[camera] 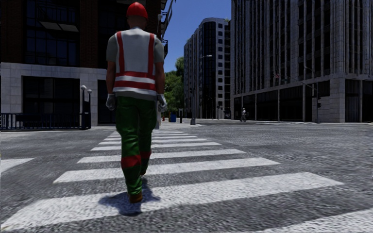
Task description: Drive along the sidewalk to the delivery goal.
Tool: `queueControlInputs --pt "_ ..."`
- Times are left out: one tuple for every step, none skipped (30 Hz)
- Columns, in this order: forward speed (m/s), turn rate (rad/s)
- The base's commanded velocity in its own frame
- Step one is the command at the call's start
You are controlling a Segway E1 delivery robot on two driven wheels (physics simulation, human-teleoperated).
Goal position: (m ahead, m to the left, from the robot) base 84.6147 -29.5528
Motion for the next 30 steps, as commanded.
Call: queueControlInputs --pt "2.0 -0.52" --pt "2.0 -0.52" --pt "2.0 -0.52" --pt "2.0 -0.52" --pt "2.0 -0.52" --pt "2.0 -0.5" --pt "2.0 -0.5" --pt "2.0 -0.43" --pt "2.0 -0.41" --pt "2.0 -0.39" --pt "2.0 -0.39" --pt "2.0 -0.24" --pt "2.0 -0.01" --pt "2.0 -0.01" --pt "2.0 0.0" --pt "2.0 0.0" --pt "2.0 0.0" --pt "2.0 0.0" --pt "2.0 0.0" --pt "2.0 0.0" --pt "2.0 0.0" --pt "2.0 0.0" --pt "2.0 0.0" --pt "2.0 0.0" --pt "2.0 0.0" --pt "2.0 0.0" --pt "2.0 0.0" --pt "2.0 0.0" --pt "2.0 0.0" --pt "2.0 0.0"
